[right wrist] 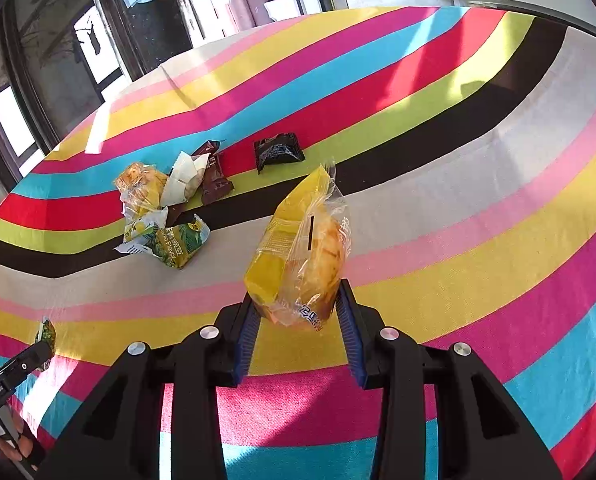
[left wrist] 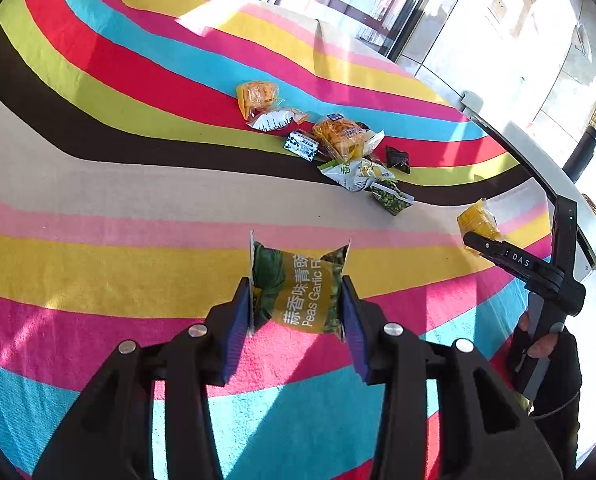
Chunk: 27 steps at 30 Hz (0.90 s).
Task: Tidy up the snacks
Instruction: 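Carry the yellow bag and green pea packet toward the white box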
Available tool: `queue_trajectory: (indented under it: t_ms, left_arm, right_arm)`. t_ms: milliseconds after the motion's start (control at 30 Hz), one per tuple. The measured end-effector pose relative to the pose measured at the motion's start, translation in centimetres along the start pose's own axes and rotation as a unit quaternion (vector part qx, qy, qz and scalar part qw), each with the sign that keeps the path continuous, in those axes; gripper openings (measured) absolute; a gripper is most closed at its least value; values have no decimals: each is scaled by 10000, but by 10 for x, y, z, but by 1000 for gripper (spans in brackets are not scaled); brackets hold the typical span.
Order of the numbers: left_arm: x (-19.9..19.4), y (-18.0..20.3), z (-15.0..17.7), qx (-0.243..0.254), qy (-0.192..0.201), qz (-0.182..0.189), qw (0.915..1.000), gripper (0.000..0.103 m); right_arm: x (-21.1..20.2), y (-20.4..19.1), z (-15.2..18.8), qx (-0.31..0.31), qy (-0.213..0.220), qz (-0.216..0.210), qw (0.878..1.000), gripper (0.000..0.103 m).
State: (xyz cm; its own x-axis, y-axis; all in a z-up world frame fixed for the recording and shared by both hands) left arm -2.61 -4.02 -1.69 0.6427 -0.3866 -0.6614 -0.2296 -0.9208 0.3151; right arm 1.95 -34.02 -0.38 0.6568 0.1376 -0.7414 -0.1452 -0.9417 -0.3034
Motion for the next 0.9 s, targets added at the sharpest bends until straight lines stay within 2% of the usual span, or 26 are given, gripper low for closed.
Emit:
queue_trajectory:
  t_ms: [333,467,667,900]
  left_arm:
    - [6,-8,0,-198,-55,312,9993,43]
    - [5,-9,0,-222,-24,355,9991,43]
    - [3,-9,1,-236,-2,327,9992,43]
    - [4,-10,0,-272,-14,282,9992,43]
  right_arm:
    - [-5,-3,4,-5,-93,-52,9999,37]
    - [-31,-8,28,120,-130,-185,9997,37]
    - [-77,-26,80,-329,31,-134,9994,37]
    - [-105,-37,126,-420,86,-219,9988,37]
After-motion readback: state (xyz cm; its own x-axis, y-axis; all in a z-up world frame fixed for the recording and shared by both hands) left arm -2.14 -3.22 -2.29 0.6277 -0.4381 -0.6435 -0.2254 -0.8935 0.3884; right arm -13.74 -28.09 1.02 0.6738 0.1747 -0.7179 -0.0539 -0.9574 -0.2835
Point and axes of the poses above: each gripper's, at about its wrist camera, not at the fingertips, and x roughly the way its jaws point, y to its right, z to its underside, the point moved 5 cm from there along x, roughly the way its jaws point, and after that the axes turned 6 degrees about x, right-handed, at the moved point
